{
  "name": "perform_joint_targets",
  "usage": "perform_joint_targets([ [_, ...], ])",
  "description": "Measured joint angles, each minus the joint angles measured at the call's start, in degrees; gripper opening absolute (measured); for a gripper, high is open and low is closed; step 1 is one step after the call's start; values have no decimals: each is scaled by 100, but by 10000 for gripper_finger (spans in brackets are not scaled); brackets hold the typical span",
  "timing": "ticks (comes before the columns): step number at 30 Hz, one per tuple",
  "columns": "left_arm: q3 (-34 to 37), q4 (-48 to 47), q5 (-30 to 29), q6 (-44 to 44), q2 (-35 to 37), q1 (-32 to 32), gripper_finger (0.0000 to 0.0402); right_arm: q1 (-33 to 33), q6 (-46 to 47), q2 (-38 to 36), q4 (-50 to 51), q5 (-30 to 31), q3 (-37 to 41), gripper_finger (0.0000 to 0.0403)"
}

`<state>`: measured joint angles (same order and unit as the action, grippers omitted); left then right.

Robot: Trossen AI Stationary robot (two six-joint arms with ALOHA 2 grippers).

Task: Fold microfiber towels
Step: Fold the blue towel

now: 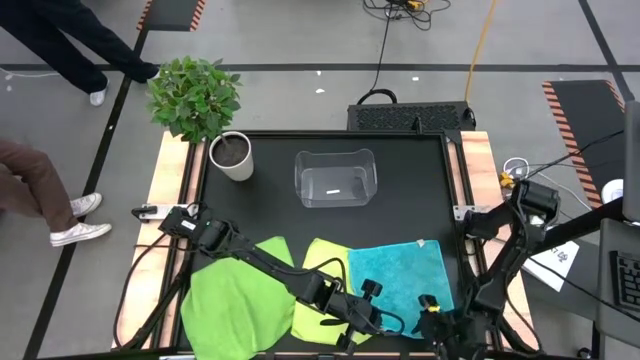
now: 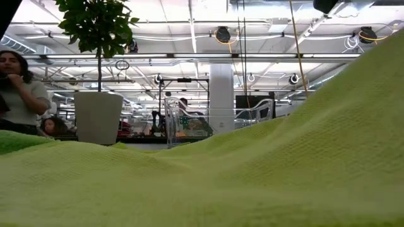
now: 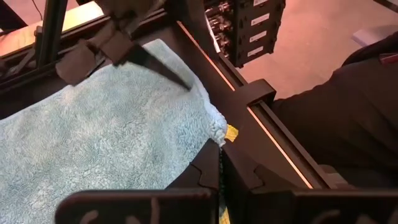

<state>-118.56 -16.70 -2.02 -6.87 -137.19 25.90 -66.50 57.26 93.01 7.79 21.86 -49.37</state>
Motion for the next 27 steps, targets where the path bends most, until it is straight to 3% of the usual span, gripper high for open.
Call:
perform_joint_targets([
  [18, 0, -21, -54, -9, 0, 11, 7, 15, 949, 315, 603, 215, -99, 189],
  [27, 0, 46, -62, 10, 8, -86, 9, 33, 664, 363, 1708, 863, -951, 189],
])
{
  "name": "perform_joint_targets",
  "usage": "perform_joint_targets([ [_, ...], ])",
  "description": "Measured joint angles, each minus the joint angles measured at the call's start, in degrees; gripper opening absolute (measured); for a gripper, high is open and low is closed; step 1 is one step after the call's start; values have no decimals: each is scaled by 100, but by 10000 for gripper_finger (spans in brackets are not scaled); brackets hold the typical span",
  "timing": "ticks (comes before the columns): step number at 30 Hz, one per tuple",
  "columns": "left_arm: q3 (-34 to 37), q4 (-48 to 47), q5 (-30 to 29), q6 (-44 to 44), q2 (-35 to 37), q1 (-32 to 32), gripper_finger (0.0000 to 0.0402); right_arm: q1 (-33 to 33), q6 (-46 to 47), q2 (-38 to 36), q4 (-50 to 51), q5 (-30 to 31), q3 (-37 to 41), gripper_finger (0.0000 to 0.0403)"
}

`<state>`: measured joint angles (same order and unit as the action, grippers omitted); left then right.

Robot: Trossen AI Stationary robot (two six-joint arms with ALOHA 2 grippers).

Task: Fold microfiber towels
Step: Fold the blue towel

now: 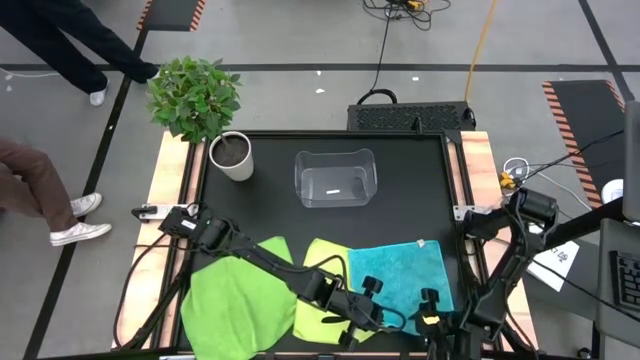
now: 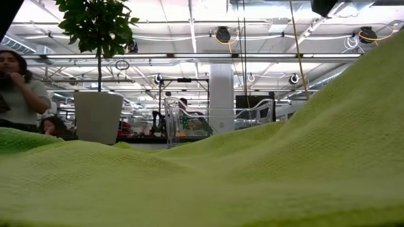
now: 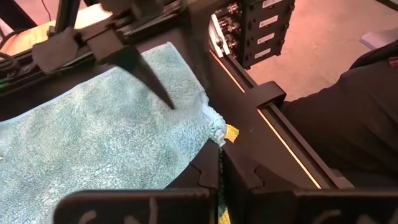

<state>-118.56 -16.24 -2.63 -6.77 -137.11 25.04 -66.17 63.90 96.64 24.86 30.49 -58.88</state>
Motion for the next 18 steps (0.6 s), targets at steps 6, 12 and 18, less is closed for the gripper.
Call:
perform_joint_targets([
  [6, -4, -4, -38, -1, 58, -38, 7, 152, 123, 449, 319, 20, -366, 189],
  [12, -4, -24, -40, -25, 156, -38, 4, 271, 596, 1096, 1426, -21, -1026, 186],
  [18, -4, -102, -37, -39, 195, 45, 6, 187, 957, 1303, 2634, -17, -1556, 127],
])
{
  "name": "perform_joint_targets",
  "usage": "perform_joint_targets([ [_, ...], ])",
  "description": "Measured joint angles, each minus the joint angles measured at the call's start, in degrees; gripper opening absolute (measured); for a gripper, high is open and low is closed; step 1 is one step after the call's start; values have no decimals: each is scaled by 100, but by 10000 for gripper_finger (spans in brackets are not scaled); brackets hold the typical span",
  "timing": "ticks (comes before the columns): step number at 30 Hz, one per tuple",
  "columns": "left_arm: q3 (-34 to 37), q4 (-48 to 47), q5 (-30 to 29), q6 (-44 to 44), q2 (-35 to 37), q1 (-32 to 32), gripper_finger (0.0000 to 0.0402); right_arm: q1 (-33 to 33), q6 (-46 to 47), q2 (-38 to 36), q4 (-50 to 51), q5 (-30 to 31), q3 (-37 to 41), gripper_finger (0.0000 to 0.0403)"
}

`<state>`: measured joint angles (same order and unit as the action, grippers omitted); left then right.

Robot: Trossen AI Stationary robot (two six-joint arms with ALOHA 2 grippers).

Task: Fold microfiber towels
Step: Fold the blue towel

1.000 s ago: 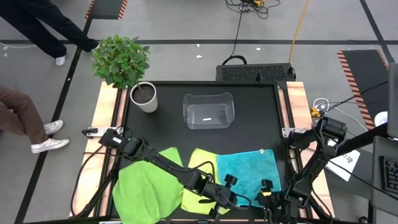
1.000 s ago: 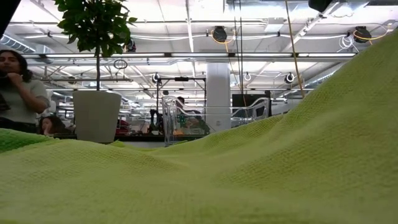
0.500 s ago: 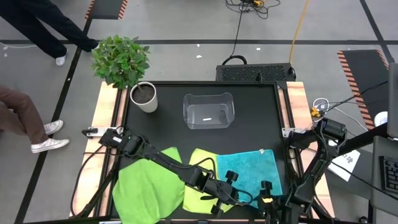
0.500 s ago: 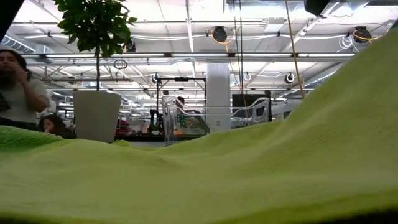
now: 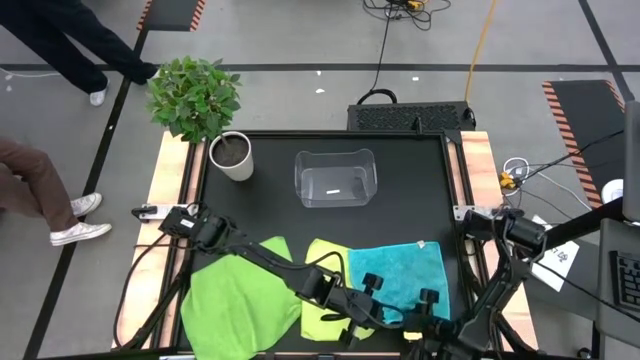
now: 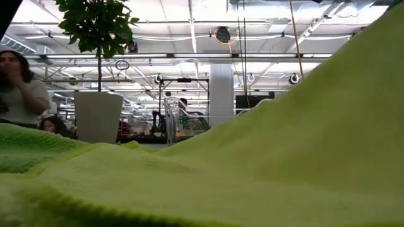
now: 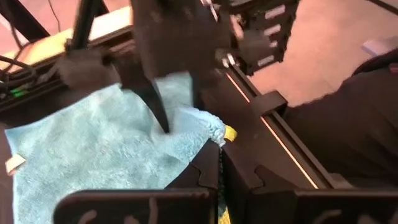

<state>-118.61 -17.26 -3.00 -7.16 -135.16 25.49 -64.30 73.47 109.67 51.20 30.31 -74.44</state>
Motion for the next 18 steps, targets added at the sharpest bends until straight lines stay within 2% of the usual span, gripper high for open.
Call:
perform_joint_targets([
  [7, 0, -19, -24, -15, 71, 163, 8, -115, 245, -37, 153, -36, -19, 67],
  [18, 0, -263, -465, -74, 237, 409, 4, -276, 726, -33, 225, -205, -19, 61],
])
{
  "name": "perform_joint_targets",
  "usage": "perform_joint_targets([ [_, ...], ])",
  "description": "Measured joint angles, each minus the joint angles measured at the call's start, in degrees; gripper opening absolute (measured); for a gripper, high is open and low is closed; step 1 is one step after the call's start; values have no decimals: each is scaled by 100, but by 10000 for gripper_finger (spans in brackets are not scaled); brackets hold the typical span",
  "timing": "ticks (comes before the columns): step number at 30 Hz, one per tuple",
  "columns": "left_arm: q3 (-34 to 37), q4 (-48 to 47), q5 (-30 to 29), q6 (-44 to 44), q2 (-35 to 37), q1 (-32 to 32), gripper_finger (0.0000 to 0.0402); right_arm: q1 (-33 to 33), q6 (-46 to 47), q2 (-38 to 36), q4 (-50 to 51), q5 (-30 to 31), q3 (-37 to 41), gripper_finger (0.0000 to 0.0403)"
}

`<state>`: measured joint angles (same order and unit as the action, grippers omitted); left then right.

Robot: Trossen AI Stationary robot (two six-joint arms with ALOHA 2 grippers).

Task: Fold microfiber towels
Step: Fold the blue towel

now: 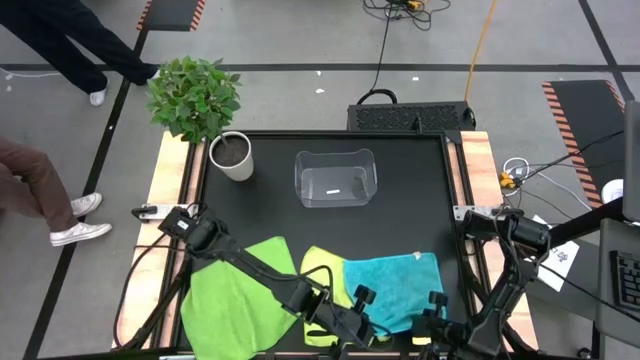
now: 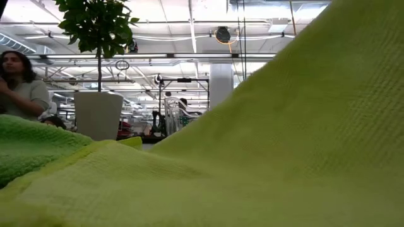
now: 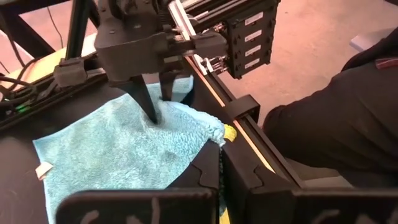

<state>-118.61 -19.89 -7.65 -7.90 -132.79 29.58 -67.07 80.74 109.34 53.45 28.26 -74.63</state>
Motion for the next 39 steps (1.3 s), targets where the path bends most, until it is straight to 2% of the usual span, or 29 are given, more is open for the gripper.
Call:
perform_joint_targets([
  [6, 0, -32, -44, 4, 0, 18, 6, -132, 321, 0, 47, -58, 0, 61],
  [18, 0, -54, -49, 8, 0, 18, 5, -355, 1051, -2, 18, -579, 2, 61],
  [29, 0, -63, -40, 11, -5, 16, 11, -549, 1486, -2, -134, -723, 2, 61],
  [32, 0, -91, -31, 15, -9, 16, 16, -545, 1412, -2, -129, -757, 4, 48],
  [35, 0, -95, 37, 28, -13, 16, 11, -500, 1237, -2, 18, -755, 5, 12],
  [39, 0, -94, 113, 53, -13, 19, 4, -405, 1018, -2, 83, -757, 7, 2],
])
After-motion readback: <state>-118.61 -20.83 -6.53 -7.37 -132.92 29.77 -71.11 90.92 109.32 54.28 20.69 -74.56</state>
